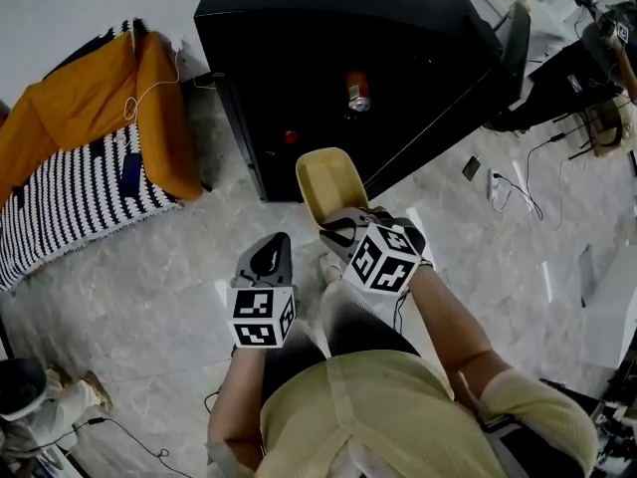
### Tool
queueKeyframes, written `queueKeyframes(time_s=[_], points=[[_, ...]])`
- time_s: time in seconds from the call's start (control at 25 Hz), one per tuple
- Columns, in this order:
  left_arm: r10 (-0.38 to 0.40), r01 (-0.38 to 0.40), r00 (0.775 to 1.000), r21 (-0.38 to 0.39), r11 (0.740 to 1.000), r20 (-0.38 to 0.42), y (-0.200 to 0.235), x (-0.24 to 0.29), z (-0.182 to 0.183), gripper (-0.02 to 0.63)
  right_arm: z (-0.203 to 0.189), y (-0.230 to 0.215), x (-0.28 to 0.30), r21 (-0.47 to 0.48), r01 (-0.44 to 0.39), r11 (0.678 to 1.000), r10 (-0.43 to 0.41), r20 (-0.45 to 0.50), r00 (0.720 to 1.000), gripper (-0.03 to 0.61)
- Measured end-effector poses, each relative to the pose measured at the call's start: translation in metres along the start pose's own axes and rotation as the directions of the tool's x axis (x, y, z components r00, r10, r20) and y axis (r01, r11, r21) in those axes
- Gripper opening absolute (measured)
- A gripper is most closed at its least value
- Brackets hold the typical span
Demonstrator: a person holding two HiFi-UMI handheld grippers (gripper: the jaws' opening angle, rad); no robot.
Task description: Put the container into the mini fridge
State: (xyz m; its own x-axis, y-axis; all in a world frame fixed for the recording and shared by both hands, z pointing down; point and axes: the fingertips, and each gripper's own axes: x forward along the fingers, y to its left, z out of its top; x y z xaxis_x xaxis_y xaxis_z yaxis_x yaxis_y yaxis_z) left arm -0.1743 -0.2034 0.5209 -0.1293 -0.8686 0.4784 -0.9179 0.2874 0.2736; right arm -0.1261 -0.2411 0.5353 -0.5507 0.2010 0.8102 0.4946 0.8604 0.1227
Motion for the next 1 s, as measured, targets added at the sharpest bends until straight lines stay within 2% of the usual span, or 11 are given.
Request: queueKeyframes(time_s=[0.52, 1.0], points=[[0.137, -0.135, 0.99, -0.05, 0.99, 0.018, 0.004, 0.043, 0.019, 0.025, -0.018, -0.068, 0.021, -0.049, -0.054, 0.997, 0.055, 0.002, 0.999, 0.043], [0.215, -0.21, 0.976, -0.124, 0.97, 0.029, 0.016, 0.081, 0.016, 0.025, -0.022, -0.122, 0.051, -0.088, -0.045, 0.995, 0.044, -0.01, 0.999, 0.043]])
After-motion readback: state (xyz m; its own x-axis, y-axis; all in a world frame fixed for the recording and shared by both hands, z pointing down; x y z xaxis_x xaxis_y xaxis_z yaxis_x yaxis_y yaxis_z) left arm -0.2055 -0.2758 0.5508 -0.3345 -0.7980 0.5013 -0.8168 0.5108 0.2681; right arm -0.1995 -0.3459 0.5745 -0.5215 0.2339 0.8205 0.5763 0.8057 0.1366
